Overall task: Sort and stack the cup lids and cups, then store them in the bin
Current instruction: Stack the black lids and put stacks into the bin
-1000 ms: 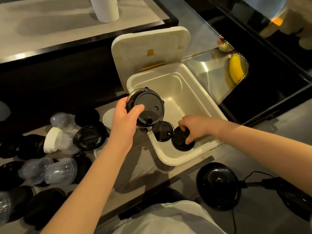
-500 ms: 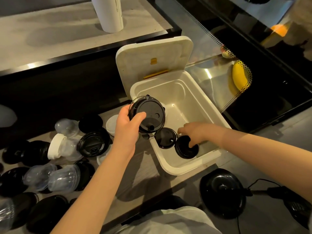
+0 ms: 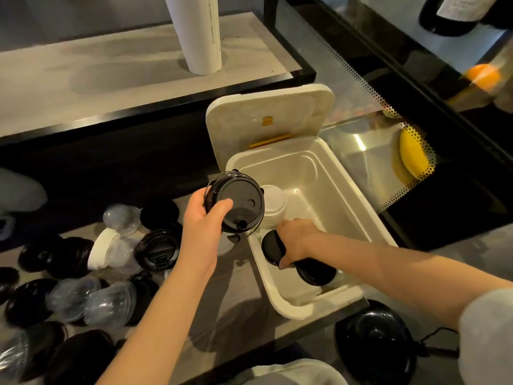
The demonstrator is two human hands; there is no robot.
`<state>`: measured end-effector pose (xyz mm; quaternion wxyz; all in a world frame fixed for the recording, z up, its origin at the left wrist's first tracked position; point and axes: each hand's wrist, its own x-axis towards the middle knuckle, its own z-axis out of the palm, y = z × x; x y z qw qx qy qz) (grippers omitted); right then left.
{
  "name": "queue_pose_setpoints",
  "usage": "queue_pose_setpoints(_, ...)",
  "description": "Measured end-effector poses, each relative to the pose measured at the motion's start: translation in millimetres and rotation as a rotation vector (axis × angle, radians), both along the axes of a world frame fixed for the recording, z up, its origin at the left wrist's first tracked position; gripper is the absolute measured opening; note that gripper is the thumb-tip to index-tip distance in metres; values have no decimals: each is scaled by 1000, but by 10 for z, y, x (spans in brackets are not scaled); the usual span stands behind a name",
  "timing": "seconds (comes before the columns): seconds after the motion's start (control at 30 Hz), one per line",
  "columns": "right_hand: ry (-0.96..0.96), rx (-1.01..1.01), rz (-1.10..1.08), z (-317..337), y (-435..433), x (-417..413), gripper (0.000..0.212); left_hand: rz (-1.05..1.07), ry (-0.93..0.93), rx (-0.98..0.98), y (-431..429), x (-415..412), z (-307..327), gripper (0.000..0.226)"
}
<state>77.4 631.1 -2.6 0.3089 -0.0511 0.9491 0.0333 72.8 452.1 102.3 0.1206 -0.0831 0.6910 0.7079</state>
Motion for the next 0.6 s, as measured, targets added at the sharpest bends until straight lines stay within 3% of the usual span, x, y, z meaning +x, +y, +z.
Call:
queue_pose_setpoints(0.2, 45, -98, -31, 19, 11, 80, 71, 17, 4, -3, -35, 17, -34, 22)
queue_pose_setpoints(0.4, -20, -538, -425, 190, 190, 148, 74, -15, 21, 10, 10, 44, -23, 23)
queue_pose_setpoints(0.6, 50, -663, -659, 284, 270, 189, 71, -47, 20, 20, 59, 70, -8, 30)
